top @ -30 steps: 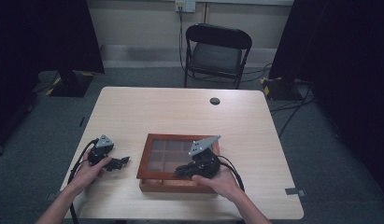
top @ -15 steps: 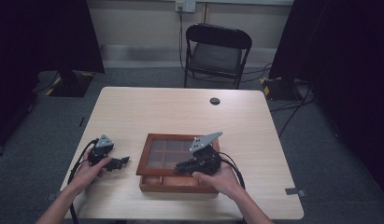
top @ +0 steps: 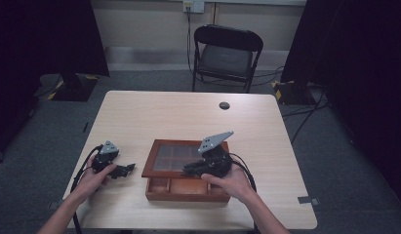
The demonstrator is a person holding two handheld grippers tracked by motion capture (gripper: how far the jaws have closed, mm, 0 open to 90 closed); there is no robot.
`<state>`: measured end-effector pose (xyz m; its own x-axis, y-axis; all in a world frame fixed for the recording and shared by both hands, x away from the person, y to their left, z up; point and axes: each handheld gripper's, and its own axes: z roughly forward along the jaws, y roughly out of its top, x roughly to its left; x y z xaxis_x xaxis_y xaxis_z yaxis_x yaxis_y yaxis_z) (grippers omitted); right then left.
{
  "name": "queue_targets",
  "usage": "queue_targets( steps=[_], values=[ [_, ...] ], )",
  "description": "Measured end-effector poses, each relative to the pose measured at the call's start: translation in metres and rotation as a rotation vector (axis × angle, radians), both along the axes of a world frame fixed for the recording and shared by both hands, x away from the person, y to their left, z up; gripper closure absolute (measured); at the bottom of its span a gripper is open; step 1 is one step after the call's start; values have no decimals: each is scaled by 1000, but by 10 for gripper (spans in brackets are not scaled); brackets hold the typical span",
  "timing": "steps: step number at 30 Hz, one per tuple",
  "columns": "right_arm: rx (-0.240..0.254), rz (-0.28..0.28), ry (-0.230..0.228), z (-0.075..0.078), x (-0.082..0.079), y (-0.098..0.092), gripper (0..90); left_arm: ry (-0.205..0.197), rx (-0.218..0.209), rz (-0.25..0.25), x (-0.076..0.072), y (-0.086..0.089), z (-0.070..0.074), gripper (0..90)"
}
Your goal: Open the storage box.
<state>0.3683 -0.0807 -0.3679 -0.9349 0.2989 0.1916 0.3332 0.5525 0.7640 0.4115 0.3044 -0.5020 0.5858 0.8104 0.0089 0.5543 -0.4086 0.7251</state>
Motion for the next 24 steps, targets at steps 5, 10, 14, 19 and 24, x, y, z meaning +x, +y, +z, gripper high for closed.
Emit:
queue_targets(
  steps=[5,10,14,19,24],
  values=[
    [-1,-5,2,4,2,0,819,2,-3,0,0,0,0,79],
    [4,-11,1,8,3,0,819,2,-3,0,0,0,0,79],
    [3,-17,0,9,4,0,819,1,-2,-1,0,0,0,79],
    [7,-24,-4,14,6,0,819,2,-2,0,0,0,0,79],
    [12,-33,-3,18,8,0,819,-2,0,0,0,0,0,78]
  ],
)
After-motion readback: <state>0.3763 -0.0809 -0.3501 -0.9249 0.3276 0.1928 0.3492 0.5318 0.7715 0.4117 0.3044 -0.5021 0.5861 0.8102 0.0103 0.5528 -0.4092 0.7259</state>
